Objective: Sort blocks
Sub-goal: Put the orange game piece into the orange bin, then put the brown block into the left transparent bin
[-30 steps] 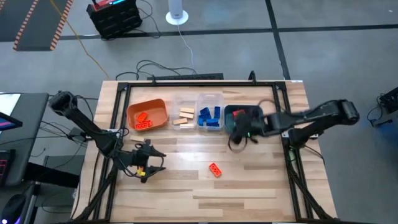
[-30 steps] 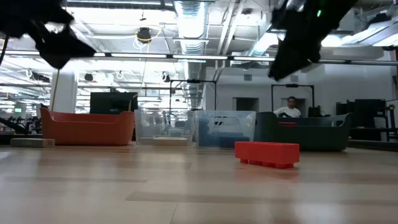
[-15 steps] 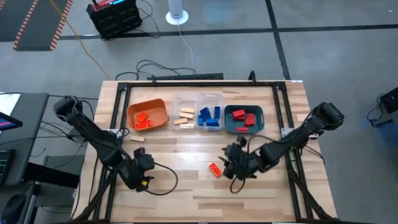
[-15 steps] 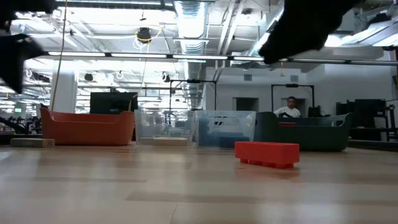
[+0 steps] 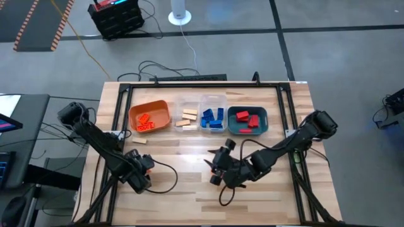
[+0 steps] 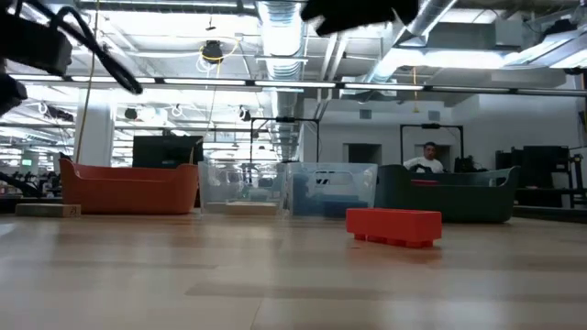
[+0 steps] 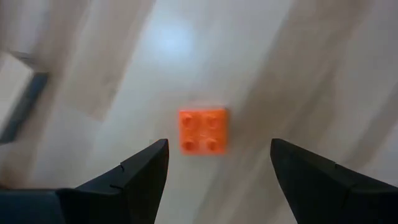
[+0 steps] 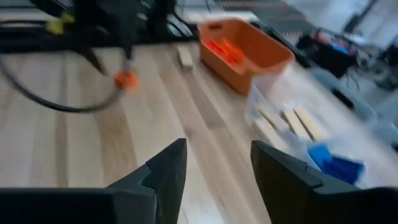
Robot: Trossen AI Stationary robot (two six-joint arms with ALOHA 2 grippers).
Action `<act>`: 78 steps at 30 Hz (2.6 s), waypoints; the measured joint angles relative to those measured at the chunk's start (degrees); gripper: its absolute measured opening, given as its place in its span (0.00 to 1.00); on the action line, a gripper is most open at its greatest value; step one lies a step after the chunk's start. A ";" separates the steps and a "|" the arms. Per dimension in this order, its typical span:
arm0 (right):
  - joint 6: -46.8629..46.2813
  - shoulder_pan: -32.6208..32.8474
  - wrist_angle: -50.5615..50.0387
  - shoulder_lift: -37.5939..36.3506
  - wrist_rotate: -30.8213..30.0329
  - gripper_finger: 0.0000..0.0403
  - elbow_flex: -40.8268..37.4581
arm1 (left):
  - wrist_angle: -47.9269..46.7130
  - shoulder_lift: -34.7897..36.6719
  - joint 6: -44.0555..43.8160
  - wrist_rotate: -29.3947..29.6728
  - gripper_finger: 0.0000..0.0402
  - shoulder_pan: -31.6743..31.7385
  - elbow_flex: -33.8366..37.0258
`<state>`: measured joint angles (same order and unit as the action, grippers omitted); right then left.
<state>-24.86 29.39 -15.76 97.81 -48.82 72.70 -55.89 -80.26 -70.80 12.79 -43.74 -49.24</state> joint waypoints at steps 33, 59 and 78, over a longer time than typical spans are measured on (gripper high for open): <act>5.83 0.96 4.61 -0.38 0.68 0.52 0.21 | 12.95 3.02 9.19 -2.52 0.33 7.12 12.25; 11.01 -2.82 10.82 0.91 3.77 0.52 0.17 | 2.00 21.18 37.47 10.20 0.33 50.32 7.95; 11.40 -2.12 10.29 0.91 3.80 0.52 0.18 | -4.28 18.75 49.62 6.39 0.65 61.71 5.64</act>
<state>-13.45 27.26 -5.46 98.72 -45.01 72.88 -60.17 -61.51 -21.19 19.18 17.97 -43.60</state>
